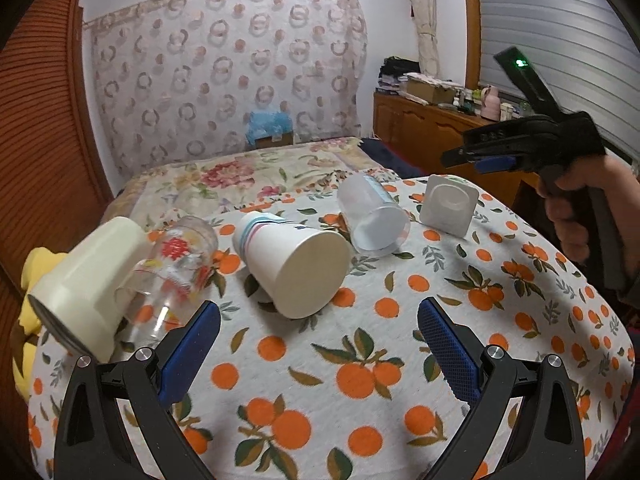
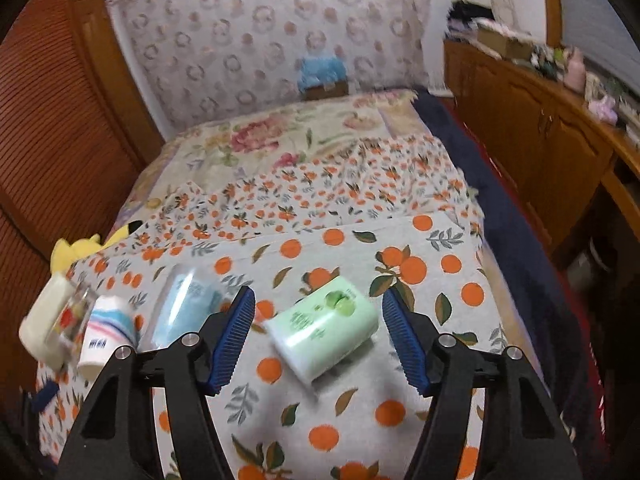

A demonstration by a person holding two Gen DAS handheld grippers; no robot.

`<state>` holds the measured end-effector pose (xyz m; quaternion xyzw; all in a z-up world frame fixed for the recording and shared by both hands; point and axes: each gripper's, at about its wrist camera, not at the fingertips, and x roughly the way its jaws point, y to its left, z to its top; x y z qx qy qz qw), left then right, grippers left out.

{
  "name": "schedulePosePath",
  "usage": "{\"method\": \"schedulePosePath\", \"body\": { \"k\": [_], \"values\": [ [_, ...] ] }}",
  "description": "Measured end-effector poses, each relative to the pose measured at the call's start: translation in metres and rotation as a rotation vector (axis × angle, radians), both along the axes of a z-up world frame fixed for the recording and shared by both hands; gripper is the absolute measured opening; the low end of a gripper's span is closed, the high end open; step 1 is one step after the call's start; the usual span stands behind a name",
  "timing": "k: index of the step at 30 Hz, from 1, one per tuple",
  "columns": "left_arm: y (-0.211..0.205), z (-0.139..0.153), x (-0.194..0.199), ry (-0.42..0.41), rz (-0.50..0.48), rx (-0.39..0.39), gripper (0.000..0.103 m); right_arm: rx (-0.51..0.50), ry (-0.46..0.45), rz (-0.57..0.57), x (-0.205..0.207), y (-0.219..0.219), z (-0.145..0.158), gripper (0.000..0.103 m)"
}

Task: Flip cup upside down
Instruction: 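Move the right gripper toward the green lime-print cup and straddle it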

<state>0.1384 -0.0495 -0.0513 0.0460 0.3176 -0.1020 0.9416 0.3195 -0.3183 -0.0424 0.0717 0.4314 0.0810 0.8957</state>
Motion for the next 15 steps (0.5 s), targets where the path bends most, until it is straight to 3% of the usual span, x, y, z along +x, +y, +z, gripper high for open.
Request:
{"method": "schedulePosePath", "body": {
  "k": [6, 15],
  "values": [
    [-0.006, 0.000, 0.007, 0.009, -0.006, -0.010, 0.095, 0.101, 0.107, -0.111, 0.026, -0.018, -0.013, 0.068],
    [-0.007, 0.002, 0.005, 0.009, -0.010, -0.013, 0.095, 0.119, 0.210, -0.176, 0.031, -0.009, -0.031, 0.069]
  ]
}}
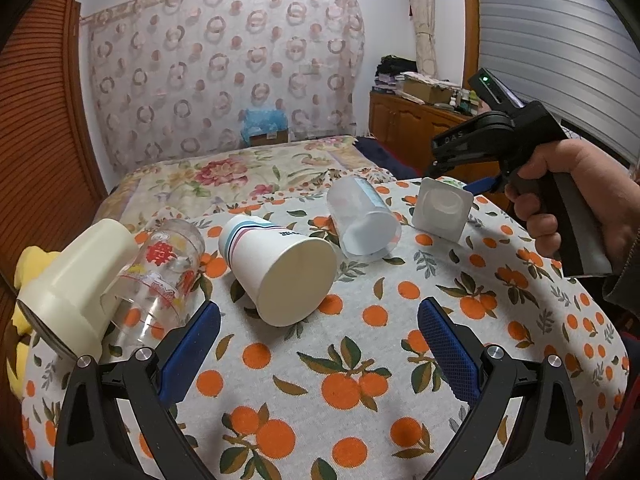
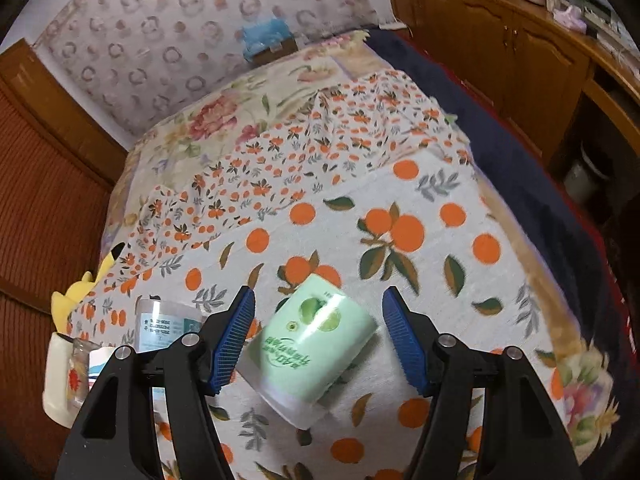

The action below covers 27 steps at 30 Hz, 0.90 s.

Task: Flip cup upside down
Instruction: 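Close the right gripper on the green cup and lift it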

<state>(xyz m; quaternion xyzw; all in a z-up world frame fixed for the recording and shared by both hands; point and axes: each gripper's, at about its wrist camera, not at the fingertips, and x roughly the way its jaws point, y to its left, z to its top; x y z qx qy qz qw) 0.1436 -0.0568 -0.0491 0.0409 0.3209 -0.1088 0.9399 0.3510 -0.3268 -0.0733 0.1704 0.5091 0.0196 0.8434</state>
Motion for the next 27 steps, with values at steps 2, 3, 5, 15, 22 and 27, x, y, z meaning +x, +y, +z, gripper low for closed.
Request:
{"method": "schedulePosePath", "body": {
  "k": [2, 3, 5, 15, 22, 27],
  "values": [
    [0.000, 0.000, 0.000, -0.002, 0.000, 0.000, 0.095, 0.004, 0.020, -0.005, 0.002, 0.003, -0.003, 0.068],
    [0.000, 0.001, -0.001, -0.004, -0.001, -0.001, 0.095, 0.005, 0.032, -0.006, 0.003, 0.005, -0.004, 0.068],
    [0.001, 0.002, -0.004, -0.007, -0.002, -0.004, 0.095, -0.001, 0.043, -0.006, 0.004, 0.009, -0.005, 0.066],
    [0.007, 0.002, -0.016, -0.020, 0.005, -0.016, 0.095, -0.051, 0.074, 0.011, 0.009, 0.017, -0.006, 0.059],
    [0.016, 0.002, -0.022, -0.024, 0.015, -0.030, 0.095, -0.075, 0.112, 0.026, 0.013, 0.021, -0.017, 0.054],
    [0.021, 0.003, -0.027, -0.029, 0.018, -0.021, 0.095, -0.108, 0.071, 0.108, -0.001, 0.029, 0.002, 0.052]
  ]
}}
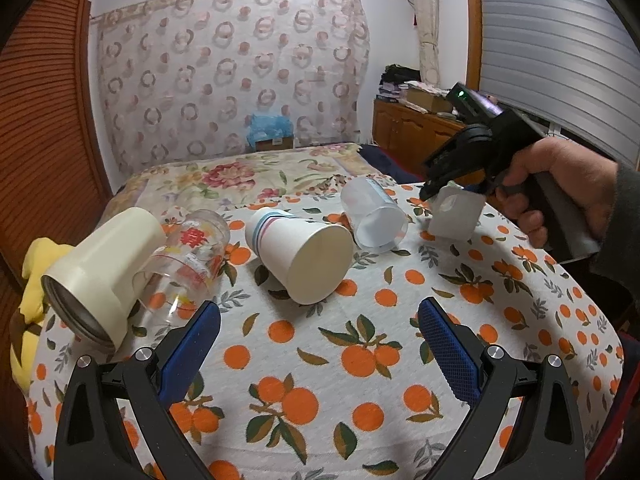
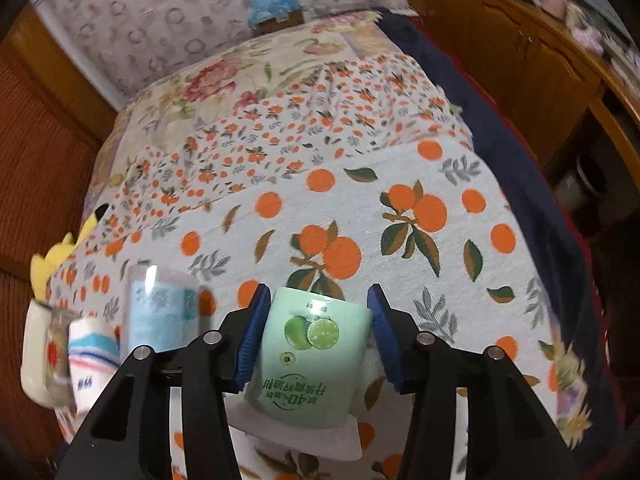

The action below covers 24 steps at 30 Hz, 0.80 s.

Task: Flip cup upside down
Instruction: 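Close the right gripper on the green cup and lift it, then carry the green cup with the right gripper, rotating it mouth-down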

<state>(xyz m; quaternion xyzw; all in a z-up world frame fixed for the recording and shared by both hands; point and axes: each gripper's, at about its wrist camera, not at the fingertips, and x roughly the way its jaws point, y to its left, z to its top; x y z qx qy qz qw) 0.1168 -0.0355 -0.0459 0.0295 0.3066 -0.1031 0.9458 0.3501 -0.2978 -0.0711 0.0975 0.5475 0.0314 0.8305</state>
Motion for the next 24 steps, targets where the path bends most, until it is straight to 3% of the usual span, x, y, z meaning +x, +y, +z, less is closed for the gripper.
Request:
{"method": "schedulePosePath", "body": {
  "k": [8, 17, 24],
  "values": [
    [0.025, 0.010, -0.015, -0.018, 0.039, -0.004, 0.095, -0.018, -0.067, 0.223, -0.060, 0.030, 0.032, 0.052],
    [0.054, 0.020, -0.036, -0.026, 0.075, 0.020, 0.095, 0.037, -0.067, 0.451, -0.146, 0.096, 0.017, 0.053],
    [0.070, 0.023, -0.047, -0.022, 0.095, 0.041, 0.095, 0.052, -0.043, 0.540, -0.183, 0.133, 0.002, 0.053]
  ]
}}
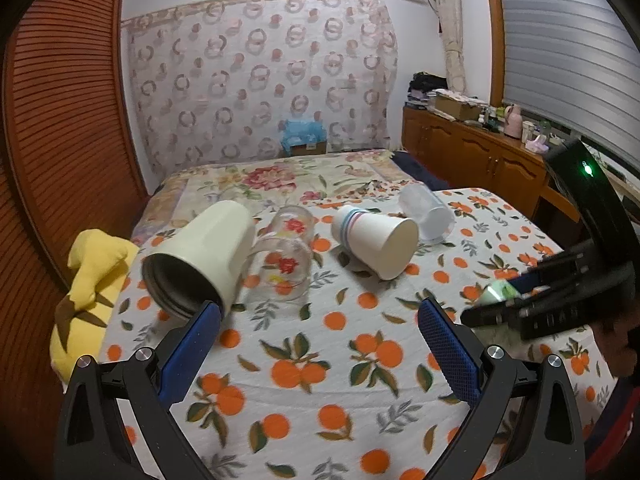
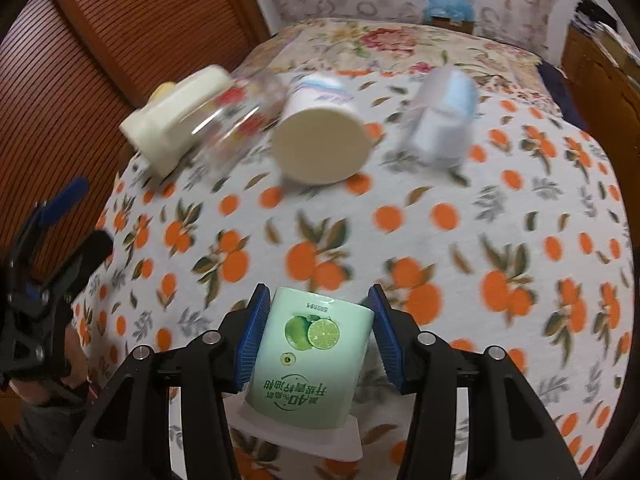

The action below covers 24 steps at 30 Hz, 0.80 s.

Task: Flip cup upside down
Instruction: 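Carry the green cup with the right gripper, rotating it mouth-down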

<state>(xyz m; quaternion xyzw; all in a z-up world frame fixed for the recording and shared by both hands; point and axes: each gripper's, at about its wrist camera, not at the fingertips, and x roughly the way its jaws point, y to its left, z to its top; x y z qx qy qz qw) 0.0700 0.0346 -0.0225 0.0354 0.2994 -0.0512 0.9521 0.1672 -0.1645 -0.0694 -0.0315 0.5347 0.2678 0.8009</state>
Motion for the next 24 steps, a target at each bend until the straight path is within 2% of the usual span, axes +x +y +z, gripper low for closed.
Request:
{"method": "schedulePosePath", "body": {
  "k": [8, 11, 14, 19, 24],
  "values": [
    [0.020, -0.003, -0.001, 0.026, 0.032, -0.005, 0.095, -0.030, 0.002, 0.030, -0.003, 0.025, -0.013, 0.054],
    [0.022, -0.004, 0.000, 0.037, 0.034, -0.011, 0.095, -0.027, -0.011, 0.031, -0.004, 0.025, -0.013, 0.058],
    [0.019, -0.004, 0.001, 0.044, 0.029, -0.012, 0.095, -0.014, -0.043, 0.027, -0.006, 0.024, -0.005, 0.066],
    [0.009, 0.000, 0.002, 0.049, 0.011, -0.018, 0.095, 0.015, -0.108, 0.017, -0.014, 0.009, 0.015, 0.066],
    [-0.010, 0.005, 0.006, 0.074, -0.025, -0.035, 0.095, 0.039, -0.221, -0.033, -0.030, -0.026, 0.034, 0.067]
  ]
}}
